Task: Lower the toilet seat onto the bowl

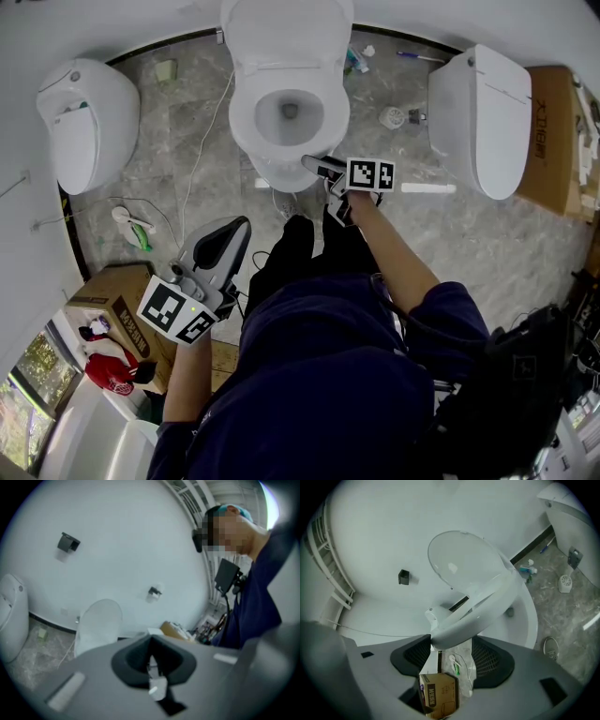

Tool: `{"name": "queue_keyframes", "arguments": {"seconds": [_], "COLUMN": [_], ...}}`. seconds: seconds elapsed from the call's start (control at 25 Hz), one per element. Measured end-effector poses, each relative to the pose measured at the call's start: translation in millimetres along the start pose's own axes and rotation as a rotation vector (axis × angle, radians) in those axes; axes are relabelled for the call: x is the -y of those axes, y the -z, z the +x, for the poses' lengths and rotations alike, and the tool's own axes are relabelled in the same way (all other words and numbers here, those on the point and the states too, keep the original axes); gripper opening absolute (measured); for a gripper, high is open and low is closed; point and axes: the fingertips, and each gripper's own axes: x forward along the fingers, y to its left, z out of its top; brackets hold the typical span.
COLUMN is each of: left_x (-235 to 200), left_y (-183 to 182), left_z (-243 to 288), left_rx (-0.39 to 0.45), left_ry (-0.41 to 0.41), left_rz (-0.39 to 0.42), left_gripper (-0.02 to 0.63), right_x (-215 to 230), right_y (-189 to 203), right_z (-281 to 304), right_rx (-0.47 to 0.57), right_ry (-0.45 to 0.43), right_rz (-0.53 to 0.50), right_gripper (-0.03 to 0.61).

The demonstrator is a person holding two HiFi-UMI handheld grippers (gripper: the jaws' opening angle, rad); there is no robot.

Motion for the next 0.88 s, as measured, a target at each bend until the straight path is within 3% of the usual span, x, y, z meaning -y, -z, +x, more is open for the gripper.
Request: {"name": "queue_keyframes", "arguments": {"seconds": [0.88], "left_x": [-2], "left_y": [7], "left_z": [15], "left_rx": [-0.026], "left_ry": [-0.007], "left_rz": [-0.019], "left_gripper": [0.003], "right_x": [32], "right_y": [41], "right_z": [6], "right_rx": [-0.155], "right_ry": [0.016], "right_rz": [0.061], "right_gripper": [0.242]}}
